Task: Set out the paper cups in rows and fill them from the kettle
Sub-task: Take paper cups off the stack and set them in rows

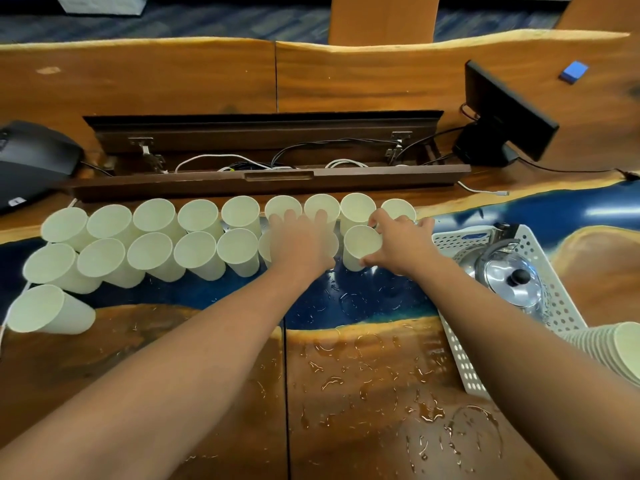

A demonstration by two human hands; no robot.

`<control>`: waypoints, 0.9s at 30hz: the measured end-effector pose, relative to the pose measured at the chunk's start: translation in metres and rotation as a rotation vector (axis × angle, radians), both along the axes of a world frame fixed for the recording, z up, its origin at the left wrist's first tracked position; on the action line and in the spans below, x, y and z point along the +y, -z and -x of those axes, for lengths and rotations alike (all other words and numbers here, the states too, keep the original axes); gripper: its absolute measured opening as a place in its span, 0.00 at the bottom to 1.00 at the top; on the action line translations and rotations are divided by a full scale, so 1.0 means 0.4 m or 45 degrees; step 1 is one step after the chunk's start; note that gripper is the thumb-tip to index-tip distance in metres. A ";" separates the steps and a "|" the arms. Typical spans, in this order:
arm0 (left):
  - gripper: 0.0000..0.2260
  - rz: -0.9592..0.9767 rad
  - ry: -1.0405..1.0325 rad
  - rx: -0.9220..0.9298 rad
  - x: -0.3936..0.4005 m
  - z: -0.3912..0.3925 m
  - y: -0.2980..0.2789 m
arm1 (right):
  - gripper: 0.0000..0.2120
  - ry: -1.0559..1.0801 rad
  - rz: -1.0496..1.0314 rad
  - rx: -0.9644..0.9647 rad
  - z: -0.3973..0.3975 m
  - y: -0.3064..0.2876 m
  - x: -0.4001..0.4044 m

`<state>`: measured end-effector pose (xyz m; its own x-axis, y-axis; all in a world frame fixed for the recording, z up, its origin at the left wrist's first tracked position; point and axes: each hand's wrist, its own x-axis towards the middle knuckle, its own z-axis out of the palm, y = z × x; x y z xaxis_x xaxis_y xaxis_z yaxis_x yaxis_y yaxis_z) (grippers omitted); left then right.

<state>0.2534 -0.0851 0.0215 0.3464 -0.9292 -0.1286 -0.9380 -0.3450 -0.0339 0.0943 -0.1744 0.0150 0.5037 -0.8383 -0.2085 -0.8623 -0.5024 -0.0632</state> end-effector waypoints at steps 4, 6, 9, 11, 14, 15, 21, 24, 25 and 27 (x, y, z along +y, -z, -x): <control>0.33 0.000 -0.002 0.016 0.003 -0.012 0.001 | 0.34 0.018 -0.022 0.011 -0.007 -0.011 0.004; 0.32 0.012 0.002 0.024 0.007 -0.013 0.001 | 0.34 0.006 -0.023 -0.003 -0.012 -0.010 0.007; 0.32 0.022 -0.002 0.033 0.012 -0.013 0.001 | 0.35 -0.004 -0.026 -0.029 -0.021 -0.002 0.011; 0.34 0.029 -0.009 0.041 0.015 -0.013 -0.001 | 0.36 -0.006 -0.035 -0.034 -0.024 -0.001 0.012; 0.34 0.073 -0.005 0.049 0.018 -0.006 -0.013 | 0.35 0.002 -0.041 -0.058 -0.008 -0.025 -0.001; 0.34 0.104 0.005 0.057 0.019 -0.002 -0.020 | 0.34 0.024 -0.035 -0.069 0.005 -0.042 -0.010; 0.27 0.223 0.153 0.182 0.014 0.065 -0.047 | 0.36 0.123 -0.003 0.111 0.132 -0.099 -0.045; 0.26 0.192 0.257 0.257 0.002 0.110 -0.031 | 0.41 0.144 -0.026 0.163 0.164 -0.077 -0.033; 0.26 0.185 0.276 0.270 -0.001 0.123 -0.023 | 0.41 0.156 -0.025 0.153 0.170 -0.068 -0.029; 0.27 0.179 0.291 0.274 -0.005 0.143 -0.010 | 0.42 0.179 -0.027 0.116 0.173 -0.051 -0.022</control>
<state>0.1961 -0.0870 0.0253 0.1057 -0.9935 -0.0413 -0.9720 -0.1120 0.2064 0.0250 -0.1832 0.0356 0.3603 -0.8940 -0.2663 -0.9265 -0.3761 0.0091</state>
